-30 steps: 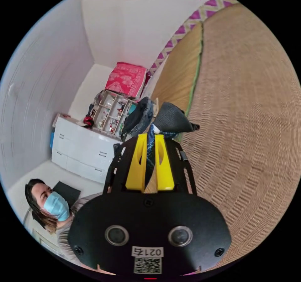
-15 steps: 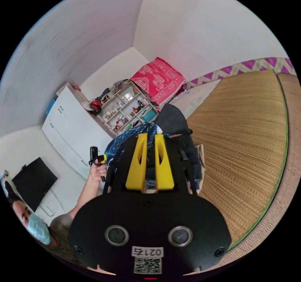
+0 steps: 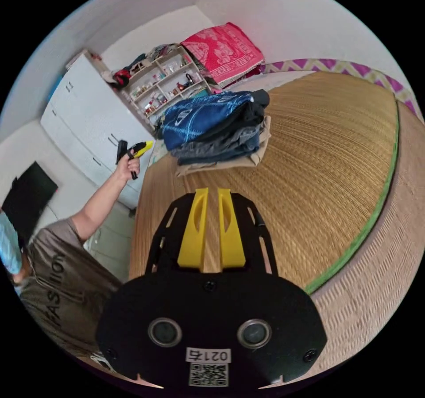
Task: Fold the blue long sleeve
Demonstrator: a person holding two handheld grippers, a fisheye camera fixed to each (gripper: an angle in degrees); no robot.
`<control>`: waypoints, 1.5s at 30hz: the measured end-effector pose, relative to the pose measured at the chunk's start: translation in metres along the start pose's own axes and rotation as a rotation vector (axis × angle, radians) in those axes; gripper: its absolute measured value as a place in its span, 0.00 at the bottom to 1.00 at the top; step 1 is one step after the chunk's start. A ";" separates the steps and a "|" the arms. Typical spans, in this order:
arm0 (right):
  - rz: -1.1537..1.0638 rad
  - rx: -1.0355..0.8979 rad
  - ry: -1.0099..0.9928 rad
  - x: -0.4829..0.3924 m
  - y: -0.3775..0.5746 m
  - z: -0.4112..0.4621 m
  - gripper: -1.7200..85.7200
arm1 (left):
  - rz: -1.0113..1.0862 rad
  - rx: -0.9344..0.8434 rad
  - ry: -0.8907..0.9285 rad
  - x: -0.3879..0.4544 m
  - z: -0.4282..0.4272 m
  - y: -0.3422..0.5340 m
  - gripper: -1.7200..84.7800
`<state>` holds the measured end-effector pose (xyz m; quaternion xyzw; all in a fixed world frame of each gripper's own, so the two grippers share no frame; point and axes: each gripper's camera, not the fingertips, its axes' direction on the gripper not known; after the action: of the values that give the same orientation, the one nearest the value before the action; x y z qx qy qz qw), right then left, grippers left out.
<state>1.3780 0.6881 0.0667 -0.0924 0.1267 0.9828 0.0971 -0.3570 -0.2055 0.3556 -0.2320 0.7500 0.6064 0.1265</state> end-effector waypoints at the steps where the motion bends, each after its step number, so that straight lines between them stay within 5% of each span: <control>1: -0.017 -0.007 0.018 -0.007 0.010 -0.005 0.04 | 0.023 -0.018 0.004 0.014 0.008 0.013 0.01; 5: -0.037 -0.035 0.047 -0.036 0.085 -0.028 0.02 | -0.038 -0.200 0.282 0.075 0.100 0.108 0.01; 9: 0.222 0.000 -0.183 -0.005 0.172 -0.037 0.01 | -0.255 -0.431 0.541 0.110 0.226 0.200 0.01; 17: 0.810 0.191 -0.664 0.080 0.306 -0.018 0.01 | -0.625 -0.656 0.611 0.131 0.371 0.303 0.01; 24: 0.902 0.315 -0.694 0.088 0.314 0.002 0.01 | -0.672 -0.653 0.488 0.115 0.368 0.325 0.01; 35: 1.004 0.035 -0.786 0.100 0.296 0.055 0.01 | -0.839 -0.727 0.522 0.079 0.349 0.352 0.01; 45: 1.001 0.038 -0.793 0.094 0.289 0.087 0.01 | -0.843 -0.730 0.513 0.065 0.323 0.376 0.01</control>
<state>1.2121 0.4525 0.1974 0.3506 0.1264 0.8663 -0.3327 -0.6315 0.1536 0.5699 -0.6758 0.3438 0.6467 0.0832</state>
